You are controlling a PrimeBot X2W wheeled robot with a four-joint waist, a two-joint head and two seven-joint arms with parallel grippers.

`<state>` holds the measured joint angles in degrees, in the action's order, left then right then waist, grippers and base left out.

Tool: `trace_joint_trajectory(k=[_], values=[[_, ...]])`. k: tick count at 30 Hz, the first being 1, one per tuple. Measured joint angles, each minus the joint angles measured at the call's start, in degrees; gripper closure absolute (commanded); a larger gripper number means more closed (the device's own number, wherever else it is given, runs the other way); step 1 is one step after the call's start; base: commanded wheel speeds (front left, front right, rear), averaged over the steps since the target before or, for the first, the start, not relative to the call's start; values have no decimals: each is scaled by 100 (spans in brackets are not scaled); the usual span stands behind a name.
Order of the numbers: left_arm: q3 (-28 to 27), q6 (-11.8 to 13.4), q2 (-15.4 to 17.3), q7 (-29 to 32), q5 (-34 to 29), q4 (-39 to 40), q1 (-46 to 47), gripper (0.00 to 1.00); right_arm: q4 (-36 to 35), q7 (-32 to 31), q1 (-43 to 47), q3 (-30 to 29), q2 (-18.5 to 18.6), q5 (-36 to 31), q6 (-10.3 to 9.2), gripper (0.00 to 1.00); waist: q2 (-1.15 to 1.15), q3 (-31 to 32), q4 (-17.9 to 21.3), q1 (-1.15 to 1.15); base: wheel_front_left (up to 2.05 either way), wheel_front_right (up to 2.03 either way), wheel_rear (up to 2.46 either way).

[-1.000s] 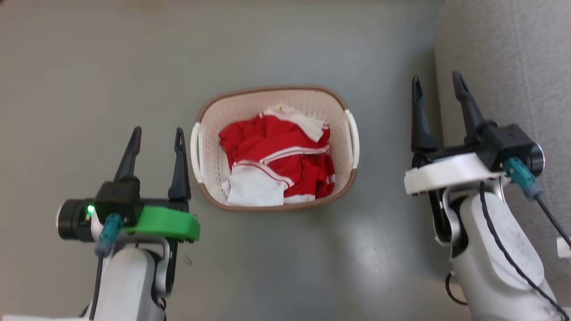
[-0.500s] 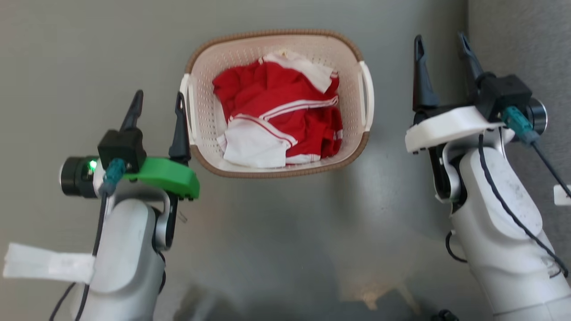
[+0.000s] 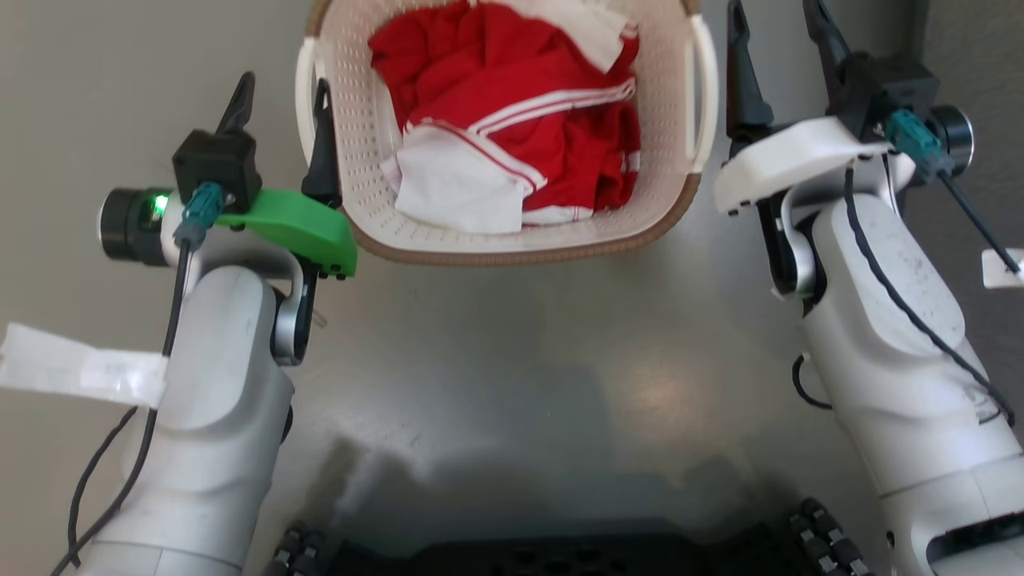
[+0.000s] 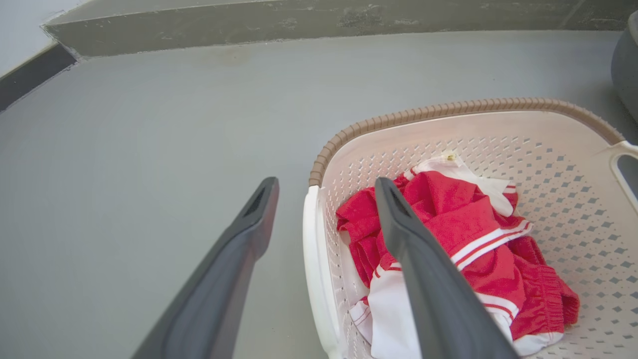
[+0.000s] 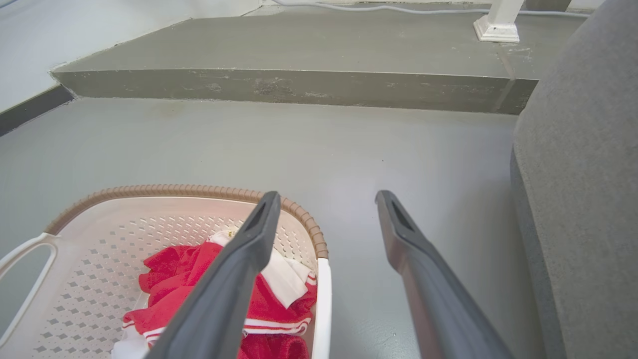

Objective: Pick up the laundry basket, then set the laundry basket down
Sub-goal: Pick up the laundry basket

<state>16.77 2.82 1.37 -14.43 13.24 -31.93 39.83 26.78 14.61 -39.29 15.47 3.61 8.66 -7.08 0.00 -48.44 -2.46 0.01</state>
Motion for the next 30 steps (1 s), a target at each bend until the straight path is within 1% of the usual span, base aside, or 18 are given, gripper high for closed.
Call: trace_joint_trajectory(k=[6, 12, 18, 21, 25, 30], values=[[115, -30, -11, 0, 74, -403, 295, 0, 226, 0, -284, 101, 8, -2, 0, 0, 0, -439, -47, 0, 0, 0, 0], [232, -79, -18, 0, 203, -776, 492, 0, 483, -1, -409, 194, 13, 115, 0, 0, 0, -718, -85, 0, 0, 0, 0], [346, -89, -20, 0, 320, -1134, 630, 0, 831, 0, -454, 371, 18, 238, 11, 0, 0, -823, -104, 0, 0, 0, 0], [386, -137, -23, 0, 323, -1299, 701, 0, 996, 0, -493, 455, 20, 311, 19, 0, 0, -846, -107, 0, 0, 0, 0], [468, -209, -23, 0, 424, -1539, 811, 0, 1172, 0, -517, 566, 21, 456, 18, 0, 0, -871, -106, 0, 0, 0, 0], [520, -212, -29, 0, 453, -1862, 876, 0, 1310, 0, -654, 666, 22, 555, 18, 0, 0, -896, -99, 0, 0, 0, 0]])
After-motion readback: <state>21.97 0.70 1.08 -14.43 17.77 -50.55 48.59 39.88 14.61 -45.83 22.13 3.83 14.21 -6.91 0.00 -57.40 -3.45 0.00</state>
